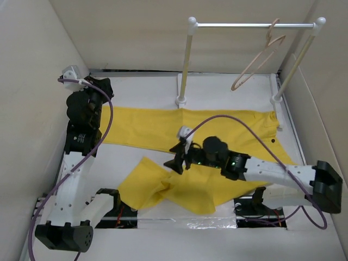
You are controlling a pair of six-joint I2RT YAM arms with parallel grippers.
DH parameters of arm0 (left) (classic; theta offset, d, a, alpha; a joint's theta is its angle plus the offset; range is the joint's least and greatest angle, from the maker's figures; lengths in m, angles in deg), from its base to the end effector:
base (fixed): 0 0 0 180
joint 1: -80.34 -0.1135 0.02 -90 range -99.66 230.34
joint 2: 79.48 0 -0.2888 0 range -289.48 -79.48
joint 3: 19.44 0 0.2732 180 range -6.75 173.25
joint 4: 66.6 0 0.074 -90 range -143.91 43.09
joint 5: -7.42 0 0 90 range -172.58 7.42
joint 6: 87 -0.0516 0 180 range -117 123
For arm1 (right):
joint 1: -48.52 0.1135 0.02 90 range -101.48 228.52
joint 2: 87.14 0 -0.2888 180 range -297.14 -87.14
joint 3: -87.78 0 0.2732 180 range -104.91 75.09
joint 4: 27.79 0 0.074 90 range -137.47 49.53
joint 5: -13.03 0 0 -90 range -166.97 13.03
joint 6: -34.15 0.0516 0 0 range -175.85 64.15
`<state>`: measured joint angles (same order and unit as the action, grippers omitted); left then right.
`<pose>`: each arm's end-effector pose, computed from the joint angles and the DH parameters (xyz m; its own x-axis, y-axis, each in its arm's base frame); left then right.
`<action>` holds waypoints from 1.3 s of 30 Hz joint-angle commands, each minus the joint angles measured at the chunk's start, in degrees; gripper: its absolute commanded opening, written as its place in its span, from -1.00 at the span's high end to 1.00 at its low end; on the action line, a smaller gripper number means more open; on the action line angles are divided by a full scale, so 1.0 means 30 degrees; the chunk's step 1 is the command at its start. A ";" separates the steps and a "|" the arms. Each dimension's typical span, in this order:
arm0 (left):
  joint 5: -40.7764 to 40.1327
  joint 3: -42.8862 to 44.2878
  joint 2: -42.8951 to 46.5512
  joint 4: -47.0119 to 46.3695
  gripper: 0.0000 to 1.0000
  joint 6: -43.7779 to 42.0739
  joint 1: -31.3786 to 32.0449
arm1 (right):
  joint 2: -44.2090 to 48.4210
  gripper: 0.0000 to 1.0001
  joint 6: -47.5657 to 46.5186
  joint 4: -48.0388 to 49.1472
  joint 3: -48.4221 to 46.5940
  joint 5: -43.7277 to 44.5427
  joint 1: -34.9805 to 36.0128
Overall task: Place the trousers on the hanger
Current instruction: Flatten out the trousers at the center of the board.
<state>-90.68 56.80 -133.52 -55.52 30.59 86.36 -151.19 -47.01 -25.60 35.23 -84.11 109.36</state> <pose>0.2256 -0.0165 0.4746 0.1856 -0.4806 -0.8571 0.0590 0.8761 -0.4785 0.1332 0.2519 0.2985 -0.2202 -0.0818 -0.9720 -0.9031 0.3936 0.1715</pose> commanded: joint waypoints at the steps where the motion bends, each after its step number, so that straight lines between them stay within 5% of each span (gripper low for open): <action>1: 0.2429 -0.0616 0.0698 -0.1221 0.74 -0.1168 0.0014 | -0.3103 -0.43 -0.3850 -0.1144 -0.2644 -0.0118 0.3318; 8: 0.3314 -0.1026 0.2072 -0.0988 0.49 -0.1347 0.0014 | -0.9874 -0.62 -0.7252 -0.4283 -0.8127 0.2291 0.7722; 18: 0.3373 -0.1348 0.3072 -0.1047 0.45 -0.1083 -0.0367 | -1.4913 -0.69 -0.9009 -0.7383 -1.1964 0.1675 0.8693; 39: 0.3608 -0.1525 0.2691 -0.1105 0.42 -0.0673 -0.0718 | -1.5885 -0.19 -0.9042 -0.8652 -1.1560 -0.0257 0.9457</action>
<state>-80.62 52.69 -125.92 -56.22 28.39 84.70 -199.27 -73.69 -50.84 0.11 -82.49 137.11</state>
